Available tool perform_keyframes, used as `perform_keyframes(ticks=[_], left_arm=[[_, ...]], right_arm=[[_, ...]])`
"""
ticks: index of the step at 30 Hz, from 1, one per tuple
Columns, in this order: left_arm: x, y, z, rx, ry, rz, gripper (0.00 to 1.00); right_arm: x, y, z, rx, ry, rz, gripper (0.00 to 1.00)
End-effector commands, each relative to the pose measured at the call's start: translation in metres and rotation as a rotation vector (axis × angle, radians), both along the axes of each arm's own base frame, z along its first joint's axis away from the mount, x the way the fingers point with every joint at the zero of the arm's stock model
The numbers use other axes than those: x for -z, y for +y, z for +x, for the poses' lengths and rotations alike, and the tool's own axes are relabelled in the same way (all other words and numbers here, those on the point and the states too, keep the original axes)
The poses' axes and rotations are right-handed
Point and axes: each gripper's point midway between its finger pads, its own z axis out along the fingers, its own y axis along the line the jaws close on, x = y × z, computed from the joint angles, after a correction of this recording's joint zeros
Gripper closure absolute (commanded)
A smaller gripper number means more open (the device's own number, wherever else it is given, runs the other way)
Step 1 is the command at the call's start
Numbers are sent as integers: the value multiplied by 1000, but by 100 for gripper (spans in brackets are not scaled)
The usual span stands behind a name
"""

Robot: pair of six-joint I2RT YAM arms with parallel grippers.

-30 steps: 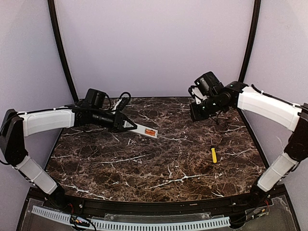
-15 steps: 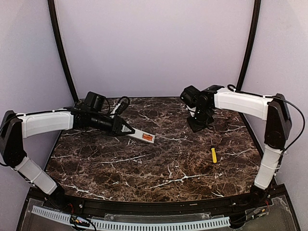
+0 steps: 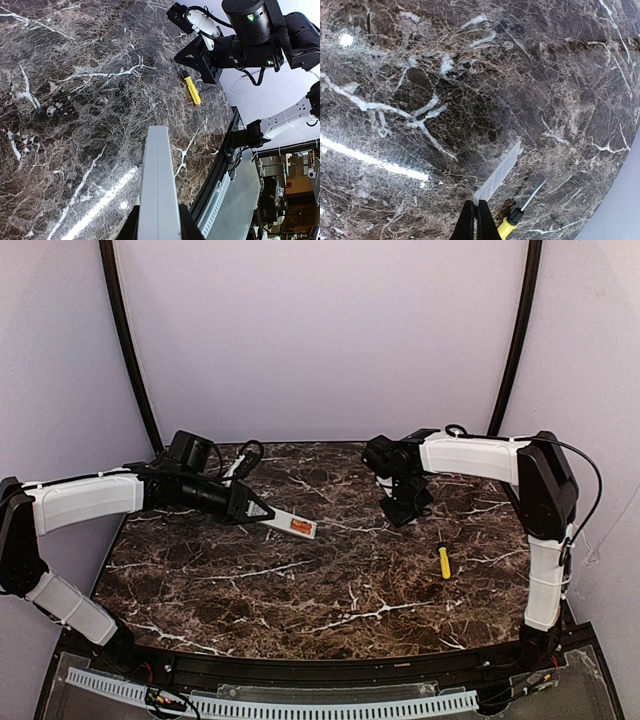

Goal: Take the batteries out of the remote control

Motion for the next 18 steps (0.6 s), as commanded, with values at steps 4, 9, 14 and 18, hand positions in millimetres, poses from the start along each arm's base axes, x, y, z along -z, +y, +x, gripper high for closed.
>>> perform_keyframes(ticks=[4, 9, 14, 18], left_arm=[[-3, 5, -4, 0, -14, 6, 100], [-3, 3, -2, 1, -13, 5, 100], [-2, 2, 1, 3, -8, 6, 100], [0, 2, 0, 0, -2, 10, 99]], right_arm=[[9, 8, 8, -16, 27, 55, 98], [14, 11, 7, -23, 46, 83, 92], [17, 15, 7, -32, 58, 116, 86], [11, 23, 10, -40, 47, 166, 83]])
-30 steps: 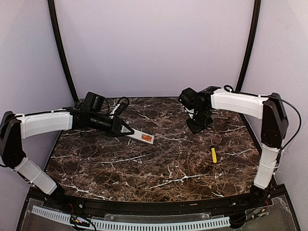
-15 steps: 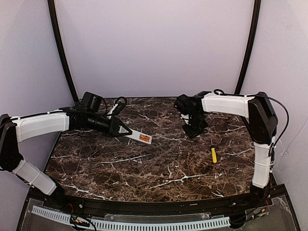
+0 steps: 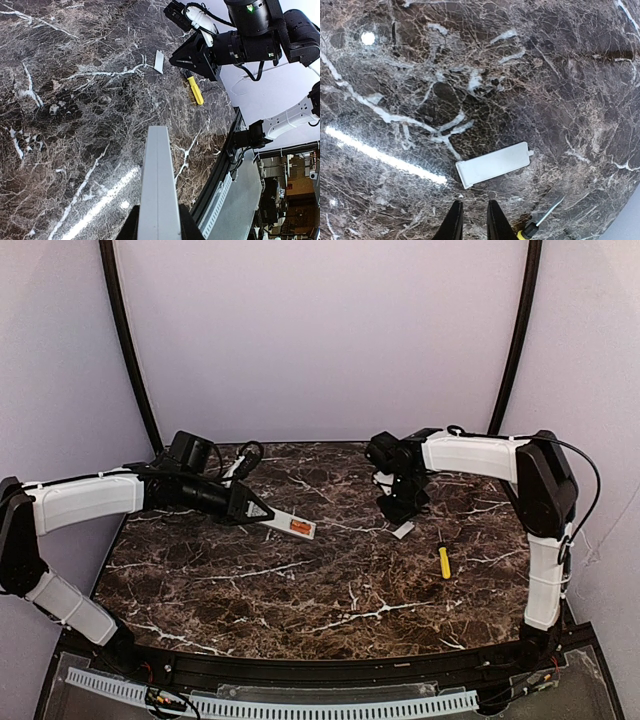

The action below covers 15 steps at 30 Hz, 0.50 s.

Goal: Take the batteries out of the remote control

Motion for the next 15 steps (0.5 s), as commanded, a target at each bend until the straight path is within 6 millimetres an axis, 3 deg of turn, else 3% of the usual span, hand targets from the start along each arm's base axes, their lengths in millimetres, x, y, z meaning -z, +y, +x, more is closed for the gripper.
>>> perform_keyframes(ticks=[1, 7, 15], left_arm=[[-3, 1, 0, 7, -2, -1, 100], [12, 3, -5, -12, 49, 0, 100], [37, -11, -22, -33, 133, -60, 100]], right_arm=[[-3, 13, 5, -13, -3, 81, 82], [-26, 29, 10, -29, -38, 207, 79], [-40, 22, -3, 15, -73, 300, 70]])
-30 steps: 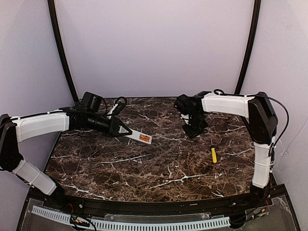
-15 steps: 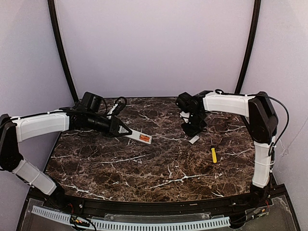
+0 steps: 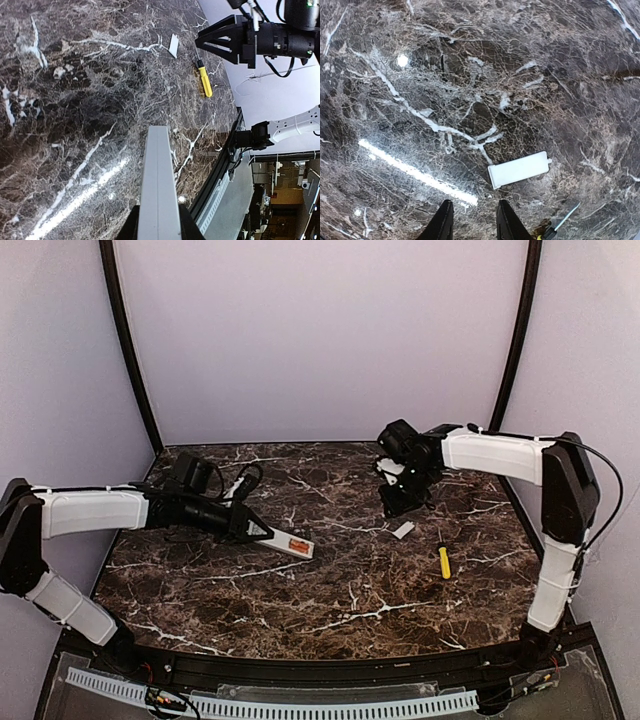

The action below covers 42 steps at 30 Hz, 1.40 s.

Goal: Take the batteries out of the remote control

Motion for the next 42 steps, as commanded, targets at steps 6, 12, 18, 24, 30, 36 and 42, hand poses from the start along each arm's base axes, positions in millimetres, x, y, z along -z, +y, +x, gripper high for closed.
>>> perform_keyframes(ticks=[6, 12, 18, 24, 30, 36, 42], left_arm=[[16, -36, -18, -8, 58, -84, 100], [34, -41, -24, -42, 106, -75, 100], [42, -50, -32, -24, 135, -77, 100], [58, -54, -39, -10, 167, -65, 99], [73, -53, -42, -6, 185, -43, 92], [82, -48, -42, 0, 165, 14, 74], [92, -38, -40, 7, 133, 118, 55]], right_arm=[[-26, -19, -21, 88, -61, 98, 60], [-29, -40, -42, 145, -81, 115, 50], [-32, -56, -58, 189, -100, 130, 44], [-31, -68, -69, 222, -115, 135, 40], [-35, -76, -74, 245, -139, 146, 32], [-38, -84, -77, 262, -152, 155, 24], [-39, -90, -78, 275, -160, 155, 20]])
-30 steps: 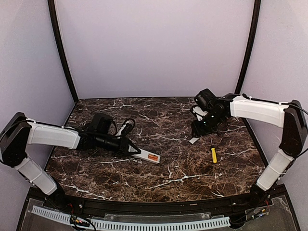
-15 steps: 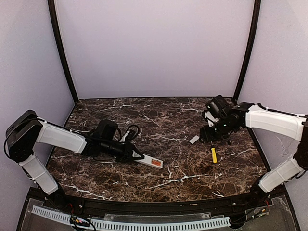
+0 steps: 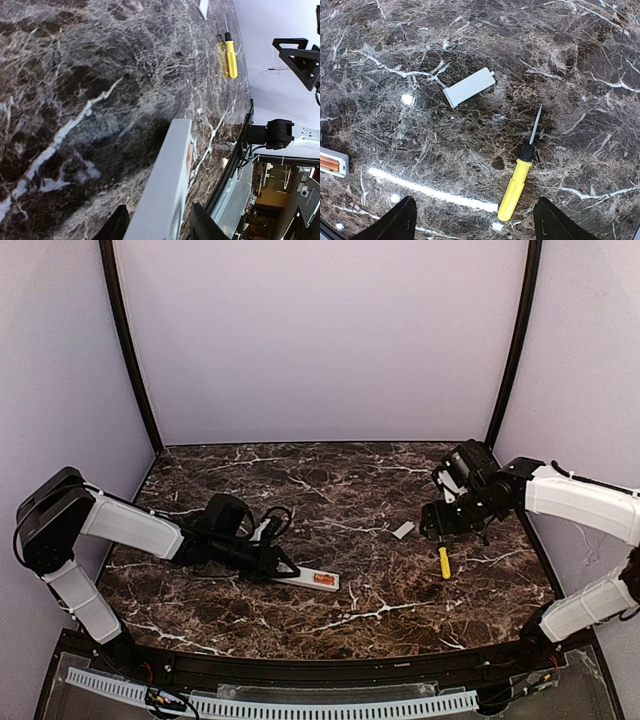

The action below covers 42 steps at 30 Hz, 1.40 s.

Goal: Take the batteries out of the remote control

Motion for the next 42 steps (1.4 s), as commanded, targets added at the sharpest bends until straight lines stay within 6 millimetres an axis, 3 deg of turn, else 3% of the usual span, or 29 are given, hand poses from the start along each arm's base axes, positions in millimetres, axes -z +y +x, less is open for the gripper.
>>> perform_keyframes(ticks=[1, 8, 15, 25, 32, 42], left_arm=[[13, 11, -1, 24, -29, 119, 53], [15, 21, 6, 31, -60, 221, 39], [11, 31, 14, 33, -117, 316, 26], [-2, 64, 36, -10, -249, 526, 4], [-21, 78, 52, -47, -349, 611, 2], [-72, 108, 70, -163, -539, 681, 1]], right_arm=[[-3, -7, 3, 30, -26, 5, 19], [-2, -9, 2, 35, -23, 5, 17], [2, -19, -3, 64, -16, -6, 2], [11, -30, -9, 103, 7, -14, 1], [28, -37, -15, 141, 45, -26, 3], [60, -36, -20, 163, 107, -26, 20]])
